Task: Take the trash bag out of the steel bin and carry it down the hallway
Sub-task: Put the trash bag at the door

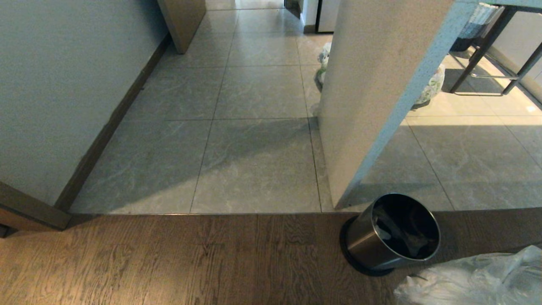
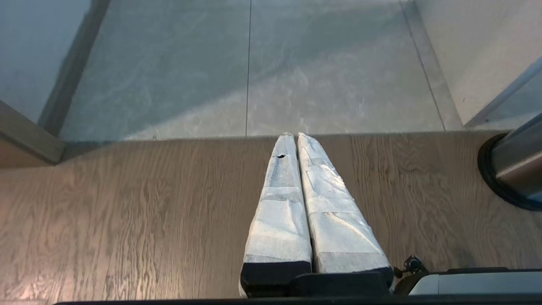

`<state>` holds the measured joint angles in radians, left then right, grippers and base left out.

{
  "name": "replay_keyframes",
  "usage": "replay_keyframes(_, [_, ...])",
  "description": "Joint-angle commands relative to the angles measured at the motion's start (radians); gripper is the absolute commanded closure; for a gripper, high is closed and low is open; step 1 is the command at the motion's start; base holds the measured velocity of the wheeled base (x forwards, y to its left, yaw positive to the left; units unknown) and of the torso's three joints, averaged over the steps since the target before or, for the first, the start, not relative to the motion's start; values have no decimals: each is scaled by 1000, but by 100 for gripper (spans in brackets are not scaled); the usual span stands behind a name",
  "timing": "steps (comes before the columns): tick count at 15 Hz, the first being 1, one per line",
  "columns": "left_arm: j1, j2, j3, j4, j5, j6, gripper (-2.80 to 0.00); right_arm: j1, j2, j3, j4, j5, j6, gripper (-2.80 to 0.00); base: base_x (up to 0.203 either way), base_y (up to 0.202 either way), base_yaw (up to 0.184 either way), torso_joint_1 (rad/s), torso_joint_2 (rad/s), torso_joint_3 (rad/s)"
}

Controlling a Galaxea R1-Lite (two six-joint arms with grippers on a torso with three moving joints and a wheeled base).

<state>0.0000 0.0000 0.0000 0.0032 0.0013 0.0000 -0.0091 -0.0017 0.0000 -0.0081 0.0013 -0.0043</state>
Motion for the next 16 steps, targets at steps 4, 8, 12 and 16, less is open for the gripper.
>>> replay_keyframes(4, [0,0,0,0,0,-2,0,1,0,2,0,0,0,0,0,0,0,2,-1,204])
replay_keyframes(8, [0,0,0,0,0,-2,0,0,0,2,-1,0,0,0,0,0,0,2,0,204])
replay_keyframes(12, [0,0,0,0,0,-3,0,0,0,2,-1,0,0,0,0,0,0,0,-2,202])
replay_keyframes(16, [0,0,0,0,0,-3,0,0,0,2,0,0,0,0,0,0,0,4,2,204])
